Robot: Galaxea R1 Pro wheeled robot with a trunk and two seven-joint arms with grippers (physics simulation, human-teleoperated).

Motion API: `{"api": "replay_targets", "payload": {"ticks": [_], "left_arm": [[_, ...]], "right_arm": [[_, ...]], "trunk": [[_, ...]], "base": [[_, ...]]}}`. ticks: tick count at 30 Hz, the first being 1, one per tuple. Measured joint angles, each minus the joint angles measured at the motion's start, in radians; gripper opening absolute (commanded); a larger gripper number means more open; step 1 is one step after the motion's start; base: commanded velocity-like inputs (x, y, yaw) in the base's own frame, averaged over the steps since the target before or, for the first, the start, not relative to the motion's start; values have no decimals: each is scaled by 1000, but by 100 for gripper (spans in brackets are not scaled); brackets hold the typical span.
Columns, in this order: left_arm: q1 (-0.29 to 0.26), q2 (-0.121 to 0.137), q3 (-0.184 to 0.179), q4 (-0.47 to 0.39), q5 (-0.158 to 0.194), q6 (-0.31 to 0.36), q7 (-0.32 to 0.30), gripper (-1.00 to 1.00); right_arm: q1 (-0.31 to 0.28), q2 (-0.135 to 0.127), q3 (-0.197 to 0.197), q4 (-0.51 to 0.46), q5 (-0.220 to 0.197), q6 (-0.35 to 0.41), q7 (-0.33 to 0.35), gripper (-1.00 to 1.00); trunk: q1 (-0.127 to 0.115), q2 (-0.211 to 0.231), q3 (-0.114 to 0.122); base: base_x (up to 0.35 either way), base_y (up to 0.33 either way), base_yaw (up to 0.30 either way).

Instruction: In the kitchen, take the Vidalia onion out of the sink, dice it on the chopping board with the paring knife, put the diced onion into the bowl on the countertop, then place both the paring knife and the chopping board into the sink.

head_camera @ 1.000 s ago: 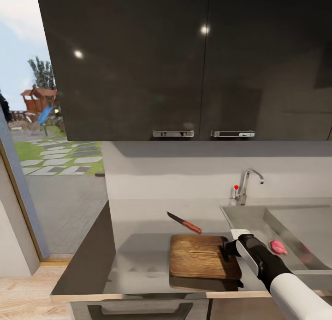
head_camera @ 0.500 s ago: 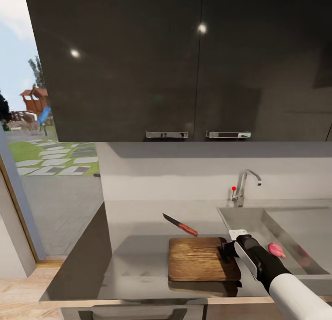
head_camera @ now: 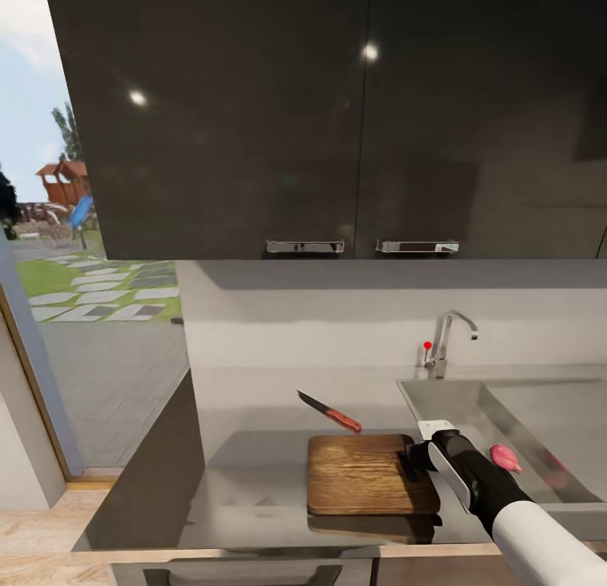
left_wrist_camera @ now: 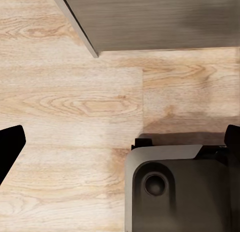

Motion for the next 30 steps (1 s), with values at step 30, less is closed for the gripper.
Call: {"api": "replay_targets", "payload": {"ticks": [30], "left_arm": [[0, 0, 0, 0, 0, 0, 0, 100]], "right_arm": [[0, 2, 2, -9, -1, 0, 2, -100]], "trunk": [[0, 0, -11]], "base": [[0, 0, 0]]}}
